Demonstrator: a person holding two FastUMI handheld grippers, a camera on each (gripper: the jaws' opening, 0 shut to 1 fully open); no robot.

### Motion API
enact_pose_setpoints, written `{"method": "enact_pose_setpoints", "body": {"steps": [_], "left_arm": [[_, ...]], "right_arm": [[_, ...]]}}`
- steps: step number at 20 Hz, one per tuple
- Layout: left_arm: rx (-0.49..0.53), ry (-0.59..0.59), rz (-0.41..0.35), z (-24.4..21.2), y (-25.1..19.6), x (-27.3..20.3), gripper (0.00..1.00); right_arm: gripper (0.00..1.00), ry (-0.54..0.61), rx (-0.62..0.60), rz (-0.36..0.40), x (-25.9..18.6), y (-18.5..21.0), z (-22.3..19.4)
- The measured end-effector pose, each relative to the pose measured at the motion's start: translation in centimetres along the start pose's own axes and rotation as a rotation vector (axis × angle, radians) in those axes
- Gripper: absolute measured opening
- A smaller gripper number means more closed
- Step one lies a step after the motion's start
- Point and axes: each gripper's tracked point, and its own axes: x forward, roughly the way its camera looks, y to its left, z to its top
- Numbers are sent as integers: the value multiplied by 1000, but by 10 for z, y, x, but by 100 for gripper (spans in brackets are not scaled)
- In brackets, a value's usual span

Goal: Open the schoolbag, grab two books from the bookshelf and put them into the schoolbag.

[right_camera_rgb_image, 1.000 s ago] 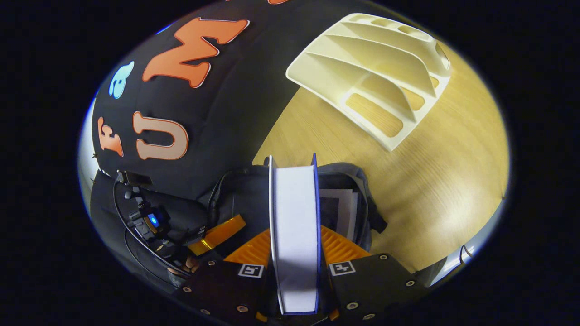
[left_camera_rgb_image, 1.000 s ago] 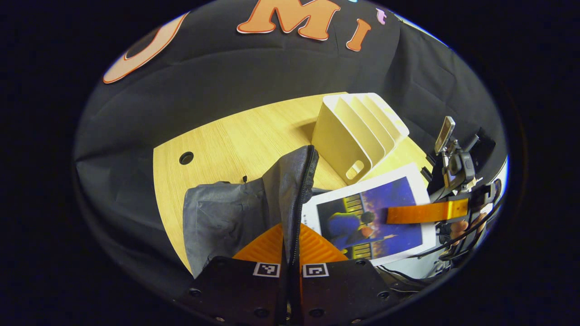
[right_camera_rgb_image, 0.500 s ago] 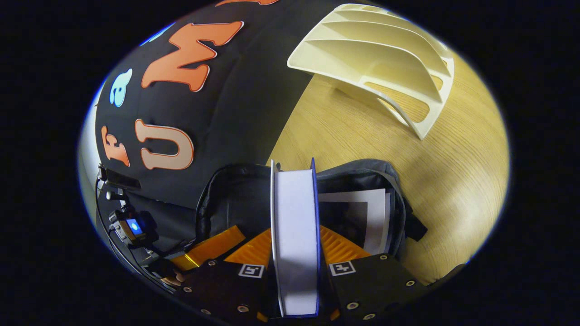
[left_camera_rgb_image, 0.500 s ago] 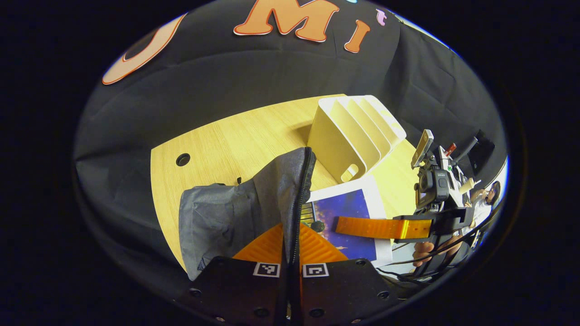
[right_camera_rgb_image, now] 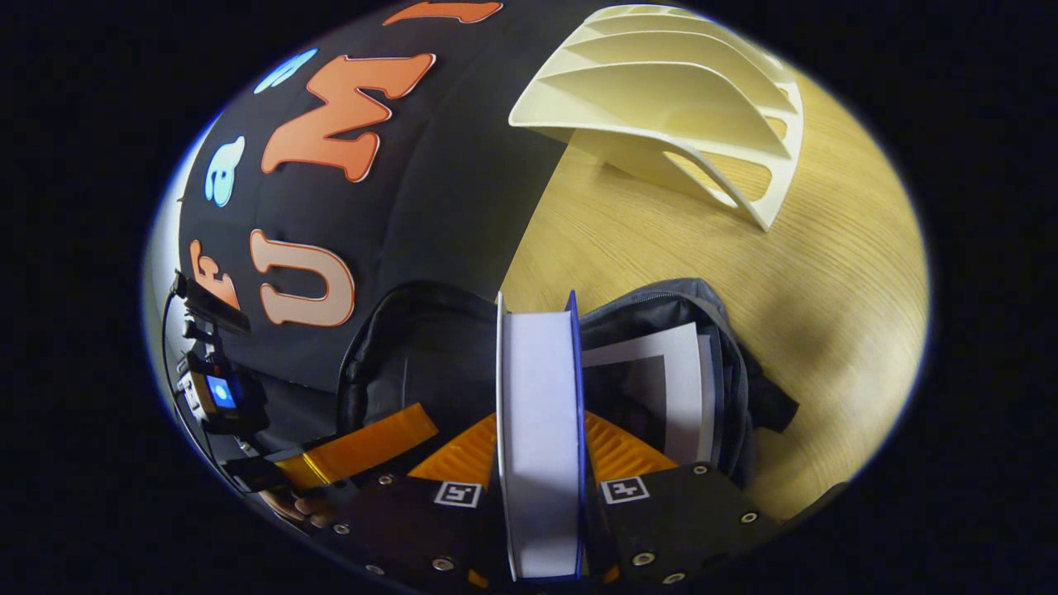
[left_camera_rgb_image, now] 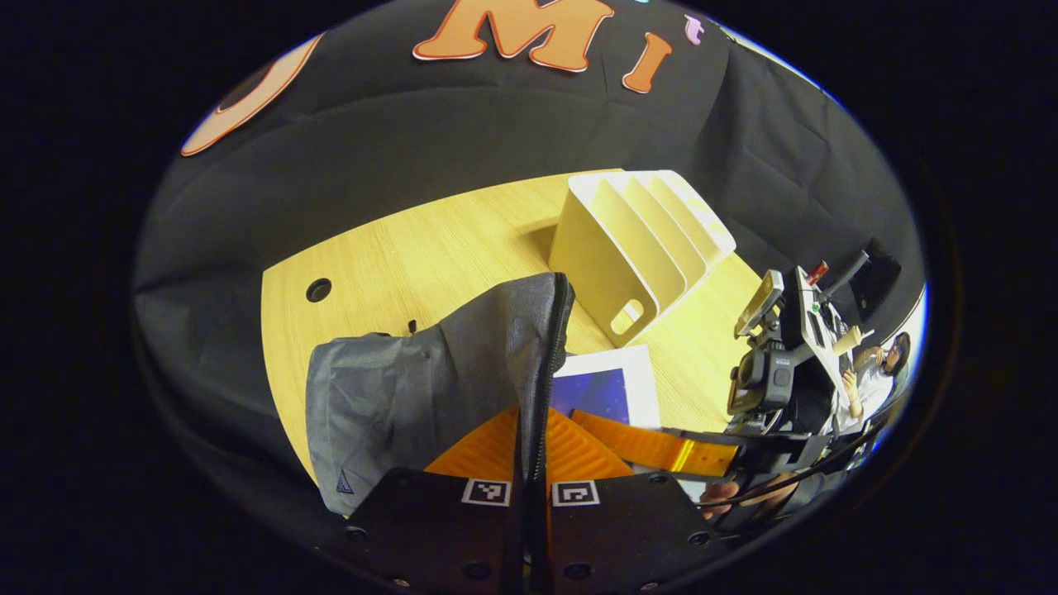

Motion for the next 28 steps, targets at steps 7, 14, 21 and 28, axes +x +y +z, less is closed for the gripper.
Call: {"method": "enact_pose_setpoints", "body": {"steps": [7, 14, 21, 28], "left_arm": [[-14, 6, -11, -3, -8, 4, 4], [-52, 3, 16, -12, -8, 21, 5], [-150, -5, 72, -15, -39, 31, 22], [-217, -19, 71, -17, -92, 36, 37]], "right_arm": [[40, 86, 55, -13, 21, -3, -10], [76, 206, -110, -242, -10, -44, 13], [91, 172, -289, -239, -65, -42, 91], [96, 106, -409, -229, -114, -39, 167]]}}
